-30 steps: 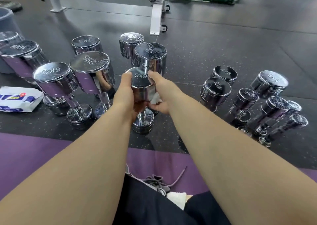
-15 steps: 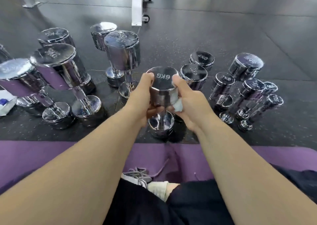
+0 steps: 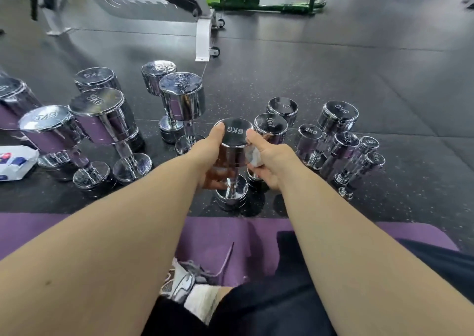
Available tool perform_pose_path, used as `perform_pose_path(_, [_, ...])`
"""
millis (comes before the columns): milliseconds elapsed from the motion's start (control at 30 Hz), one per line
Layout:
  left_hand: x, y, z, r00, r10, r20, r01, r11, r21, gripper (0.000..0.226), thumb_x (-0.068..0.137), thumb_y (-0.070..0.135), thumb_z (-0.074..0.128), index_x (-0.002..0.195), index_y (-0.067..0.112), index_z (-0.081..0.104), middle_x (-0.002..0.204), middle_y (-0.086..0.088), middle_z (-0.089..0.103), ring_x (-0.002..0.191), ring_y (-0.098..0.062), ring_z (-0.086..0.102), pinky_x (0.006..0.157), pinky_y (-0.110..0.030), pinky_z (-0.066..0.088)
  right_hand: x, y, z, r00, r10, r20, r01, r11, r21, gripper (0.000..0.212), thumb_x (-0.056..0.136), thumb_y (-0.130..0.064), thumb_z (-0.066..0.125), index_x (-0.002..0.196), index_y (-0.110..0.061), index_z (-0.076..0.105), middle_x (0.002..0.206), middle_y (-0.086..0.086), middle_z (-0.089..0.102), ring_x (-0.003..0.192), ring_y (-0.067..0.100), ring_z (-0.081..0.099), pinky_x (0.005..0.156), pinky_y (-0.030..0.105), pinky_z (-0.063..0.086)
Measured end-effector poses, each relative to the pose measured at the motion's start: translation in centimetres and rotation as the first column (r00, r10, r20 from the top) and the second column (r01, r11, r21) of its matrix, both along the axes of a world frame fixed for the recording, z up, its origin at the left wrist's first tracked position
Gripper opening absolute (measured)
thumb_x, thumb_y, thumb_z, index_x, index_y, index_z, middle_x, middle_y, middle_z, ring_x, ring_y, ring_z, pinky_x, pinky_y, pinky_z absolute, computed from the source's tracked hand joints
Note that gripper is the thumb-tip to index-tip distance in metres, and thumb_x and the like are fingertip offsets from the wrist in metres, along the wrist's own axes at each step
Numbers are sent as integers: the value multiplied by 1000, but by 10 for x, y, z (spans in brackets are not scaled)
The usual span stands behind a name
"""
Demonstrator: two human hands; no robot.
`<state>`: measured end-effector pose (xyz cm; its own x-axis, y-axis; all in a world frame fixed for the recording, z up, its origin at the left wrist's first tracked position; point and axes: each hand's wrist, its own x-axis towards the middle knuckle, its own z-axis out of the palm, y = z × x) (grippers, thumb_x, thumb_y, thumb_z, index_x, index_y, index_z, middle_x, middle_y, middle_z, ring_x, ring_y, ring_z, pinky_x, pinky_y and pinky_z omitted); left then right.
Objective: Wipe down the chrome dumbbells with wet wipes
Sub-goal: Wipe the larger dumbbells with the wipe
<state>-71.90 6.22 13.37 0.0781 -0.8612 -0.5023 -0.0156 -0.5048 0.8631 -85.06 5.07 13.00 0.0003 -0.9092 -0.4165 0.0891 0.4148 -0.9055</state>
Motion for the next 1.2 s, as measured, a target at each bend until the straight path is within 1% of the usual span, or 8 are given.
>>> perform_pose_path(100, [0, -2, -3, 1000, -27, 4, 27, 1000, 7, 58, 95, 67, 34, 85, 18, 63, 72, -1, 72, 81, -26, 65, 81, -45, 55, -2, 5, -4, 907, -144, -397, 5, 944, -331, 32, 87, -33, 70, 83, -2, 70, 74, 2, 63, 68, 15, 53, 65, 26, 39])
perform_pose_path(300, [8, -3, 0, 998, -12, -60, 18, 995, 97, 57, 92, 70, 38, 85, 18, 59, 56, 1, 64, 70, -21, 64, 67, -40, 58, 23, 13, 6, 807, -287, -517, -145, 752, -644, 39, 89, 2, 51, 122, -11, 67, 126, 5, 63, 117, 17, 56, 98, 14, 34])
perform_pose_path(533, [11, -10, -26, 997, 9, -77, -14, 997, -72, 61, 96, 67, 29, 82, 17, 62, 66, -3, 62, 62, -19, 58, 65, -30, 51, 18, 11, 13, 266, 16, -964, -792, 573, -209, 52, 101, -12, 33, 153, -13, 29, 161, 5, 26, 149, 18, 16, 121, 41, 2])
perform_pose_path(633, [31, -6, -41, 999, 37, -7, -38, 995, -93, 57, 96, 65, 32, 86, 16, 58, 70, -3, 64, 64, -17, 59, 67, -29, 47, 1, 9, 19, 329, 68, -942, -800, 550, -239, 57, 94, 1, 37, 150, -12, 34, 152, 8, 42, 139, 25, 37, 117, 33, 15])
perform_pose_path(767, [32, -13, -35, 987, 158, -29, -161, 973, -167, 51, 100, 57, 31, 89, 16, 59, 81, -5, 65, 70, -17, 60, 73, -31, 46, 3, -8, 27, 564, -114, -818, -545, 693, -472, 40, 88, -2, 52, 121, -19, 66, 113, 5, 71, 91, 20, 58, 75, 20, 36])
perform_pose_path(933, [19, -19, -32, 980, 180, 90, -145, 942, -304, 72, 77, 69, 36, 106, 9, 64, 108, -20, 67, 109, -40, 61, 101, -51, 43, 13, -28, 42, 265, -138, -954, -632, 722, -281, 33, 87, -5, 53, 111, -14, 74, 124, 11, 59, 116, 31, 50, 103, 31, 37])
perform_pose_path(1000, [21, -24, -33, 977, 205, 57, -177, 931, -318, 57, 76, 66, 37, 91, 25, 73, 103, -17, 70, 100, -38, 64, 96, -48, 46, 23, -24, 44, 220, -79, -972, -708, 672, -215, 29, 90, -9, 54, 112, -8, 73, 125, 13, 60, 117, 30, 53, 102, 36, 38])
perform_pose_path(1200, [22, -26, -33, 968, 249, -3, -237, 918, -317, 46, 88, 55, 39, 85, 21, 70, 90, -4, 73, 91, -30, 66, 90, -44, 49, 12, -20, 40, 487, -19, -873, -601, 718, -351, 17, 84, -22, 65, 80, -11, 78, 90, 7, 75, 76, 21, 65, 76, 34, 53])
